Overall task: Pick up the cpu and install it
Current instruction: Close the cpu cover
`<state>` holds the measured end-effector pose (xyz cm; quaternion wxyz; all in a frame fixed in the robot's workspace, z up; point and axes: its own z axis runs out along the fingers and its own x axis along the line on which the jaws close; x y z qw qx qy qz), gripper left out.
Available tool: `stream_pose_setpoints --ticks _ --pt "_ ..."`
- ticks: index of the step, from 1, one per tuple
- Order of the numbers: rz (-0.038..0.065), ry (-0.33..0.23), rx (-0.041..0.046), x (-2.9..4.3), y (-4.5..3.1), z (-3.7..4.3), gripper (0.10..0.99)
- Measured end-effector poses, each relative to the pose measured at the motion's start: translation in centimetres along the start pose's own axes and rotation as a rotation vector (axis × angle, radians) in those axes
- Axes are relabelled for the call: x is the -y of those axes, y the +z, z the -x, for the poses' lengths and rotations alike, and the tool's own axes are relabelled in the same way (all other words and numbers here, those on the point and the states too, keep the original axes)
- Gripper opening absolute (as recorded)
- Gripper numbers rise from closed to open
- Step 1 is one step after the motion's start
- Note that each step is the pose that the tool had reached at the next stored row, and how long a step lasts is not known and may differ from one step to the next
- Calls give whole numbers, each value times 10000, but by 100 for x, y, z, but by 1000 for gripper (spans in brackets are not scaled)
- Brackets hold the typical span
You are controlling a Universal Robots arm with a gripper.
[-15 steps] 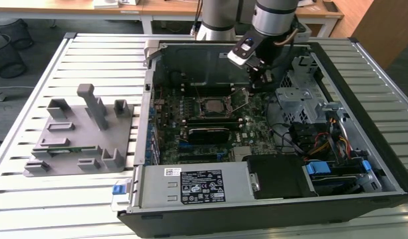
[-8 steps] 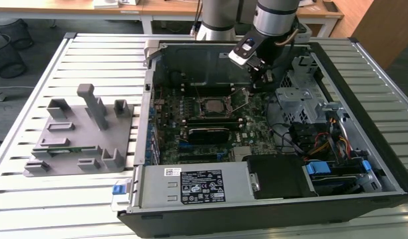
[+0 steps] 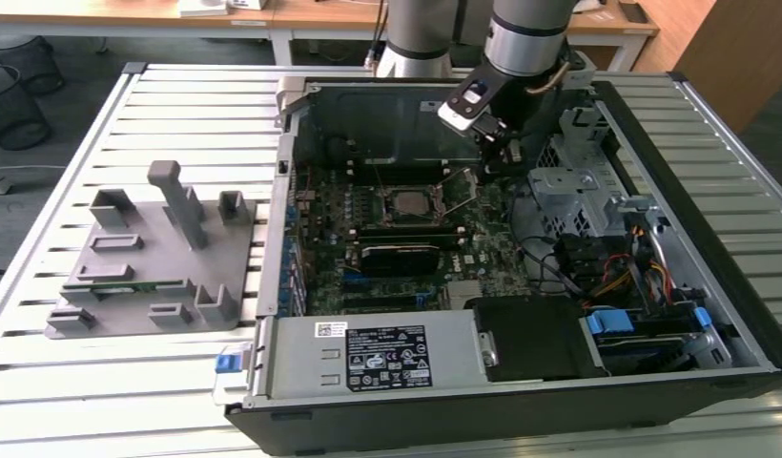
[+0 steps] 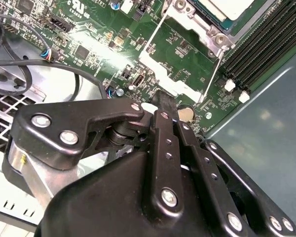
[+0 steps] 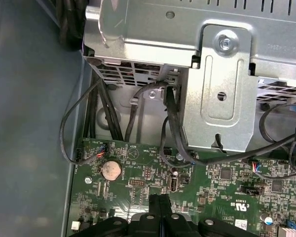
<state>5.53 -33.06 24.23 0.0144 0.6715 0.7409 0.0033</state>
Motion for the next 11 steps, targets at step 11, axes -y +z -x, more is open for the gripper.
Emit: stream_pose_setpoints --ticks 11 --pt "-2 0 -25 93 -5 -9 106"
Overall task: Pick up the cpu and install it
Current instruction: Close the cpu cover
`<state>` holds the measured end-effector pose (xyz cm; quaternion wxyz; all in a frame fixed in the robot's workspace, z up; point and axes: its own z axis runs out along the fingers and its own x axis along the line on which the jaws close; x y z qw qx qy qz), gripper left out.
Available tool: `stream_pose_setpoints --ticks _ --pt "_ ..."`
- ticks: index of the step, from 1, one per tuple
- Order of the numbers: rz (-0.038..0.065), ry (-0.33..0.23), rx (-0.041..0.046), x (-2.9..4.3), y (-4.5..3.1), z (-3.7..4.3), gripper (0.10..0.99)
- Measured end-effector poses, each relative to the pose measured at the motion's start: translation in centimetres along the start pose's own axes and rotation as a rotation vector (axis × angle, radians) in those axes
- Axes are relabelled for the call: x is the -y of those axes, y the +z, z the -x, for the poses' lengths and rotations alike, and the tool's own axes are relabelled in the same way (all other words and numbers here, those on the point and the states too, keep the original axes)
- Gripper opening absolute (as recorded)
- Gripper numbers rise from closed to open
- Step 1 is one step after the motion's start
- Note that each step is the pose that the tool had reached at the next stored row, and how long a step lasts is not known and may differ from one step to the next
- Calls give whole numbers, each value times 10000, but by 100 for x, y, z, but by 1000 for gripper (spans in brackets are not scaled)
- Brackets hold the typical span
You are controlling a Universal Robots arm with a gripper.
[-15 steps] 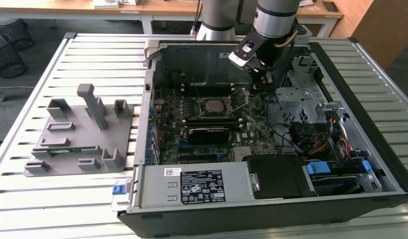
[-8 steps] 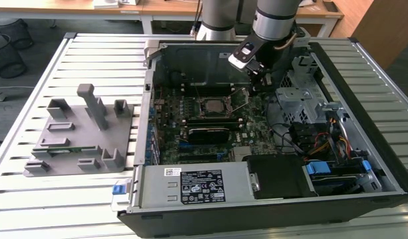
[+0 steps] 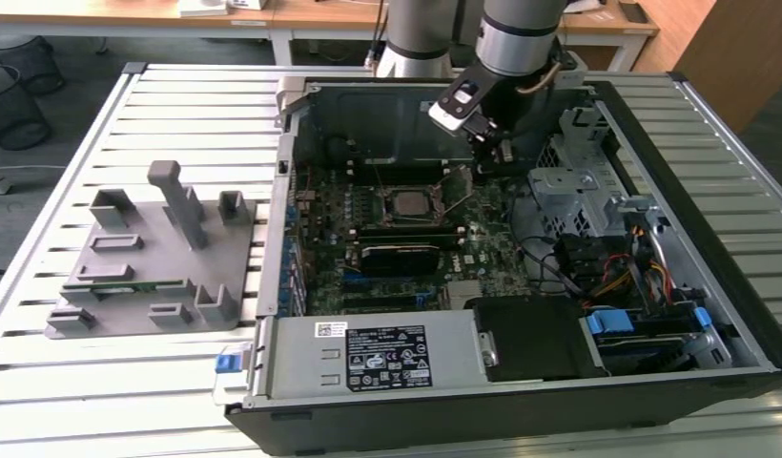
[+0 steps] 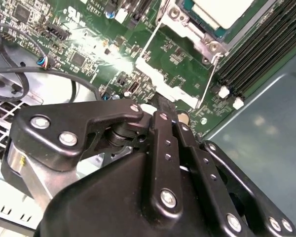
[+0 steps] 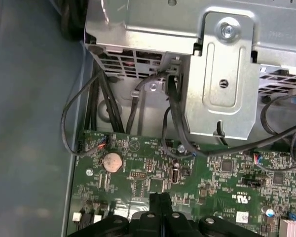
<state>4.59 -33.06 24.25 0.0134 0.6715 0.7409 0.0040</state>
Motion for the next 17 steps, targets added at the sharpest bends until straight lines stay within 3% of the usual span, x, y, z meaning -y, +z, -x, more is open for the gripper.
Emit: stream_pose_setpoints --ticks 4,17 --pt "15 2 -105 28 -23 -3 106" --pt "13 2 -102 151 -21 -15 106"
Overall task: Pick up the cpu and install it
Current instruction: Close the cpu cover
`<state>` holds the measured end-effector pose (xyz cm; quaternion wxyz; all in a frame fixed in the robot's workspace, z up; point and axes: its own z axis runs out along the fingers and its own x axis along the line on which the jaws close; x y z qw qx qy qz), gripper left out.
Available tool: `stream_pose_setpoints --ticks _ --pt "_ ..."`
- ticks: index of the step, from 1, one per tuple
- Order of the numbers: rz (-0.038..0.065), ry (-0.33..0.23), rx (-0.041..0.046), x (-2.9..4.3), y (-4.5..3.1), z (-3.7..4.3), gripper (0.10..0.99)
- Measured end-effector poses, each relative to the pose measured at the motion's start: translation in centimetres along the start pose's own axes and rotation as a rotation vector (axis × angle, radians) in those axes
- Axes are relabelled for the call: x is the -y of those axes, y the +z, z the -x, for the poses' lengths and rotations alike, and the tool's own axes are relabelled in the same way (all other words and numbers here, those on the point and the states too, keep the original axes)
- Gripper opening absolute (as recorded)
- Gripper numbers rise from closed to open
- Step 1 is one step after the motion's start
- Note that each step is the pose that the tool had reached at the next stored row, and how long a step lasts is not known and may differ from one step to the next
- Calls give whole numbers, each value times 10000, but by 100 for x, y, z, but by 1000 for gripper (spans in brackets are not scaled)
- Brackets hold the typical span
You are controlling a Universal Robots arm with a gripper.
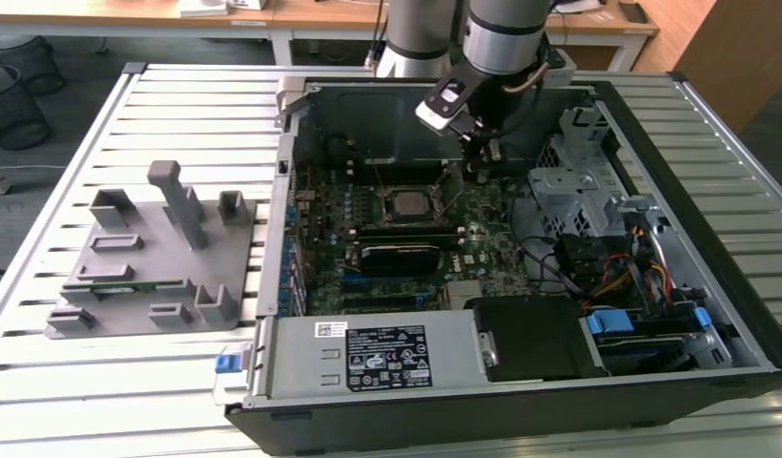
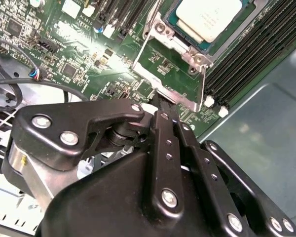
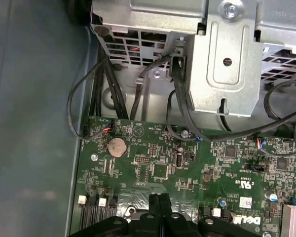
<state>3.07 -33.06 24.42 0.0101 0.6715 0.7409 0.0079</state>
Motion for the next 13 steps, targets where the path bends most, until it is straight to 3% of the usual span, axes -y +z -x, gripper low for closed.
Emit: stream_pose_setpoints --ticks 13 --pt "0 4 -1 126 4 -13 106"
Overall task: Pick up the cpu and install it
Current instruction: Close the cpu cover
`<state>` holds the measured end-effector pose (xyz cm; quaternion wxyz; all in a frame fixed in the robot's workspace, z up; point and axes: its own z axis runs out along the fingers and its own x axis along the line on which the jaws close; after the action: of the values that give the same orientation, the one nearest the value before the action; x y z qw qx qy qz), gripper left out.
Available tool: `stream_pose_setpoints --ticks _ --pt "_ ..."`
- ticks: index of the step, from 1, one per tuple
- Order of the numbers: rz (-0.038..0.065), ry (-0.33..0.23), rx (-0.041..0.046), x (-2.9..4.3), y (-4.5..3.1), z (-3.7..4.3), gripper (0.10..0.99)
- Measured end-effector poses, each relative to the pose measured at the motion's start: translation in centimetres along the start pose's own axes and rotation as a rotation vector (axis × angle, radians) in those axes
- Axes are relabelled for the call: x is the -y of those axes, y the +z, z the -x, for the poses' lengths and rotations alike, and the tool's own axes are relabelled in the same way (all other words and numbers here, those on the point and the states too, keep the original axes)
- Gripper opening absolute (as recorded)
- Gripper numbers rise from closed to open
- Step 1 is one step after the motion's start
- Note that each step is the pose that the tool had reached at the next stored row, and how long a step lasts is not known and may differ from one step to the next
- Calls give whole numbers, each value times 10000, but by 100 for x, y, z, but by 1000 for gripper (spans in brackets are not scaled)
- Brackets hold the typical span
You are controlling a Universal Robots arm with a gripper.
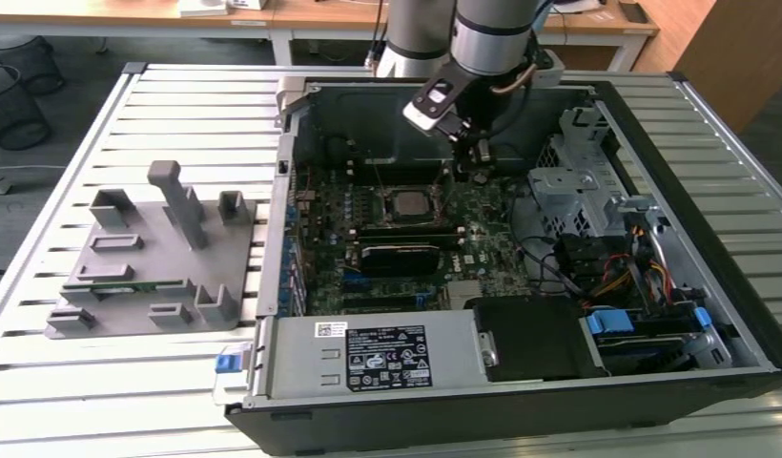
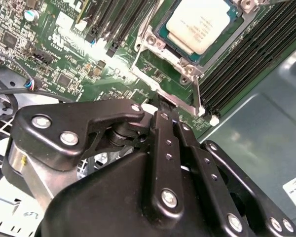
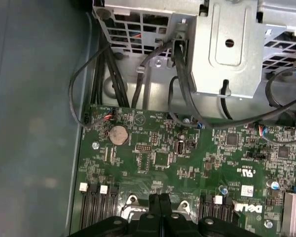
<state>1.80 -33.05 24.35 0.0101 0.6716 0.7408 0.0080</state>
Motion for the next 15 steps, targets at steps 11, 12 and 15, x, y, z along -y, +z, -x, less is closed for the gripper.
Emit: stream_pose_setpoints --ticks 11,12,15 --pt "0 0 1 149 3 -15 106" --pt "0 0 1 162 3 -16 106" --pt "0 0 1 213 5 -21 106"
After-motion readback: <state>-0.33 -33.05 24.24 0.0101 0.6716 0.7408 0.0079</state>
